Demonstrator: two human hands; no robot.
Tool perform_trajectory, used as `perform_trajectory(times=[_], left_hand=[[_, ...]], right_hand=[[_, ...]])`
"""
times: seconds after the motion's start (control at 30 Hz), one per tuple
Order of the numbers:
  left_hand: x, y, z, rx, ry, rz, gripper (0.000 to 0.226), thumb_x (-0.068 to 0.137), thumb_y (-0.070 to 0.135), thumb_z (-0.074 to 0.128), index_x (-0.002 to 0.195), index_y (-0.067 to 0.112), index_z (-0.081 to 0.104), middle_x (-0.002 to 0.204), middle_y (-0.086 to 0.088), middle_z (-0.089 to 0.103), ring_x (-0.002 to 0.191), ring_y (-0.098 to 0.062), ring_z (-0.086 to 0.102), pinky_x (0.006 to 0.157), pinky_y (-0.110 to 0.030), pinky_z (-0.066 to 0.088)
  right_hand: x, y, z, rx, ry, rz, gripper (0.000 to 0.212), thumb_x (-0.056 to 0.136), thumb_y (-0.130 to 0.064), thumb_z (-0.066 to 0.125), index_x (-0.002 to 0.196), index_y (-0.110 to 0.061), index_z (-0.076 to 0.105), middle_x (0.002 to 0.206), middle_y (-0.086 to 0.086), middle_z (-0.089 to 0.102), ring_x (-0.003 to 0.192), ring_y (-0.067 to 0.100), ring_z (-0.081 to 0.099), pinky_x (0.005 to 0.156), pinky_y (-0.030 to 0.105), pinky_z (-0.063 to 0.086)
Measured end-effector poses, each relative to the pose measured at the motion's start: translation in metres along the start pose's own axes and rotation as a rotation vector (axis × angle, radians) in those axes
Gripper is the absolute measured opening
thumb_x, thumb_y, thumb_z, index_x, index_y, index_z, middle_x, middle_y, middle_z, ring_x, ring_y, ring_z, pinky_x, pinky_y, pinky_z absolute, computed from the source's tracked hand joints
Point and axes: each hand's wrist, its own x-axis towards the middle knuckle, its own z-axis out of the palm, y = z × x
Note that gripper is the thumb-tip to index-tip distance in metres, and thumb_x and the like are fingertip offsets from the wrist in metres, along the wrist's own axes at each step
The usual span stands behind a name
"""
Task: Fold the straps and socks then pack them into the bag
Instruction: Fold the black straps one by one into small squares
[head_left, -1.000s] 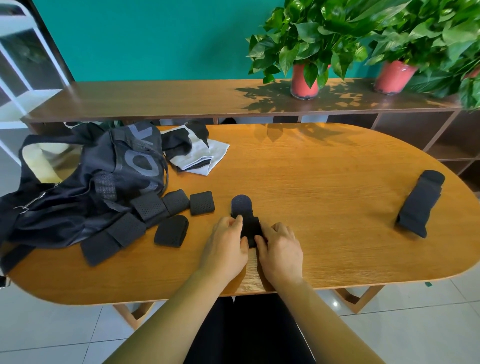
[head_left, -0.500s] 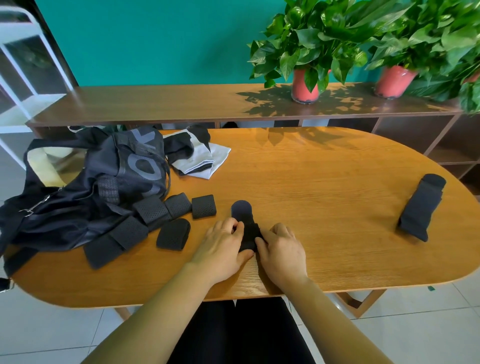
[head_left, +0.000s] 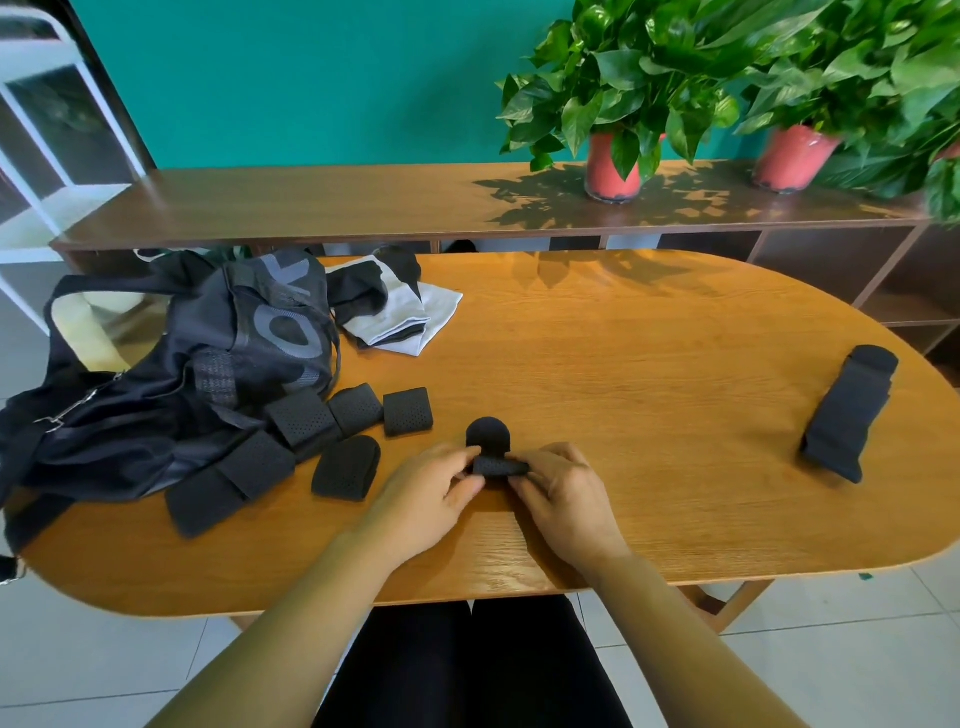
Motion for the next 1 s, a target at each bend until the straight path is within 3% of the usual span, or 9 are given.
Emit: perform_trajectory(times=[0.03,0.1,0.33,0.53,0.7,0.8,0.87,0.93,1.0], left_hand=[[0.001,0.001,0.002,0.000,0.078,-0.022,0.012,0.097,0.034,0.051,0.104,0.029,0.060,0.095,0.008,0.059,0.086,-0.011,0.056,0.071,-0.027,0.046],[0.003,0.003,0.008,0.045,0.197,-0.064,0.018,0.097,0.032,0.052,0.080,0.026,0.052,0.070,0.008,0.052,0.065,-0.012,0.051,0.054,-0.026,0.035],[0.017,0.004,0.017,0.052,0.294,-0.167,0.024,0.097,0.029,0.051,0.077,0.017,0.056,0.068,0.004,0.051,0.063,-0.015,0.050,0.052,-0.028,0.033],[0.022,0.006,0.017,0.084,0.306,-0.214,0.036,0.096,0.030,0.052,0.062,0.022,0.044,0.060,0.005,0.047,0.059,-0.014,0.048,0.051,-0.029,0.030],[0.023,0.008,0.017,0.100,0.313,-0.275,0.029,0.096,0.028,0.054,0.068,0.022,0.046,0.062,0.010,0.041,0.056,-0.008,0.041,0.047,-0.020,0.021],[0.024,0.011,0.015,0.050,0.290,-0.306,0.024,0.096,0.026,0.055,0.072,0.022,0.050,0.072,0.004,0.055,0.064,-0.010,0.048,0.049,-0.019,0.027],[0.024,0.016,0.012,0.031,0.273,-0.326,0.013,0.096,0.026,0.054,0.105,0.018,0.059,0.099,-0.003,0.062,0.084,-0.016,0.058,0.063,-0.019,0.039],[0.024,0.019,0.013,0.055,0.259,-0.326,0.044,0.097,0.025,0.053,0.138,0.019,0.041,0.119,-0.004,0.053,0.103,-0.019,0.057,0.073,-0.024,0.042],[0.022,0.020,0.015,0.104,0.275,-0.273,0.050,0.098,0.023,0.051,0.144,0.024,0.034,0.126,-0.003,0.045,0.109,-0.019,0.053,0.077,-0.025,0.042]], right_hand=[[0.002,-0.001,0.002,-0.009,0.014,0.029,0.031,0.086,-0.020,0.065,0.117,-0.021,0.066,0.096,-0.002,0.058,0.092,0.017,0.059,0.081,0.036,0.052],[0.006,-0.004,0.006,-0.020,0.046,0.092,0.030,0.088,-0.026,0.063,0.118,-0.022,0.062,0.098,0.001,0.061,0.088,0.016,0.061,0.077,0.034,0.052],[0.013,-0.012,0.018,-0.128,0.151,0.195,0.022,0.092,-0.035,0.057,0.106,-0.019,0.062,0.088,0.001,0.060,0.076,0.019,0.058,0.058,0.026,0.036],[0.023,-0.013,0.030,-0.185,0.238,0.154,0.016,0.091,-0.025,0.059,0.090,-0.011,0.068,0.082,0.003,0.065,0.081,0.022,0.056,0.055,0.029,0.043],[0.026,-0.010,0.037,-0.276,0.266,0.136,0.008,0.081,-0.020,0.072,0.077,-0.013,0.071,0.070,0.003,0.058,0.070,0.024,0.056,0.046,0.024,0.037],[0.026,-0.010,0.039,-0.316,0.280,0.132,0.009,0.079,-0.021,0.073,0.076,-0.013,0.071,0.071,0.003,0.058,0.071,0.024,0.056,0.047,0.023,0.036],[0.027,-0.013,0.038,-0.310,0.243,0.165,0.014,0.084,-0.025,0.067,0.091,-0.013,0.071,0.082,0.004,0.062,0.082,0.026,0.058,0.054,0.028,0.041],[0.028,-0.015,0.037,-0.263,0.196,0.210,0.026,0.089,-0.027,0.061,0.112,-0.016,0.064,0.099,0.003,0.063,0.096,0.023,0.057,0.064,0.031,0.045],[0.028,-0.015,0.035,-0.207,0.191,0.191,0.028,0.090,-0.025,0.059,0.117,-0.019,0.060,0.103,0.001,0.060,0.097,0.021,0.057,0.064,0.030,0.045]])
